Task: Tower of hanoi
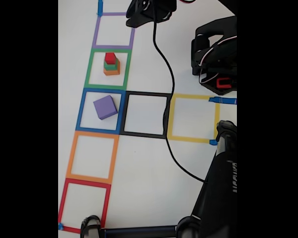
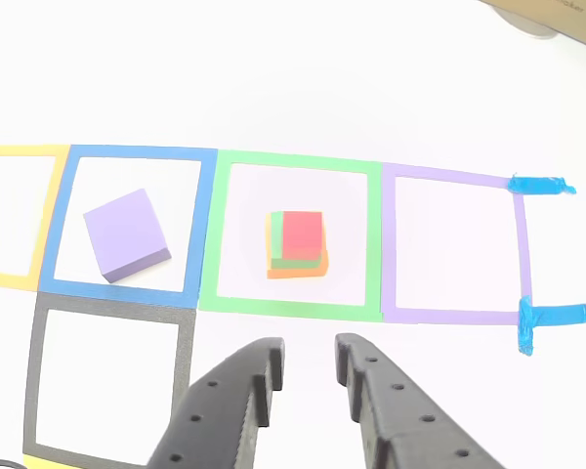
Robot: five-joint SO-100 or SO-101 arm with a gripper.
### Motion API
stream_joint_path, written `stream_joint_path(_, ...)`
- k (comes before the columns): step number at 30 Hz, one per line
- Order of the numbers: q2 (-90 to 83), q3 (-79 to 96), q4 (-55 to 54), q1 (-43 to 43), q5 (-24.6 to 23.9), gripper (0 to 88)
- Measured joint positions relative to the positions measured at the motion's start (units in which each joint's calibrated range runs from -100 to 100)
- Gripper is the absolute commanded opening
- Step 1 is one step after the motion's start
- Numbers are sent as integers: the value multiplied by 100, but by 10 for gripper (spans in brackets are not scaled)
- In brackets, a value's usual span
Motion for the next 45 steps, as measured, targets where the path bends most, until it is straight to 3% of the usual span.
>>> stream_joint_path(5,-127,522,-185,281,0,94)
stream_joint_path(16,-1148,4276,-2958,1135,0,281)
stream_joint_path(33,118,7570,-8545,1369,-36,279)
stream_joint_path(45,979,8119,-10512,749,-36,273)
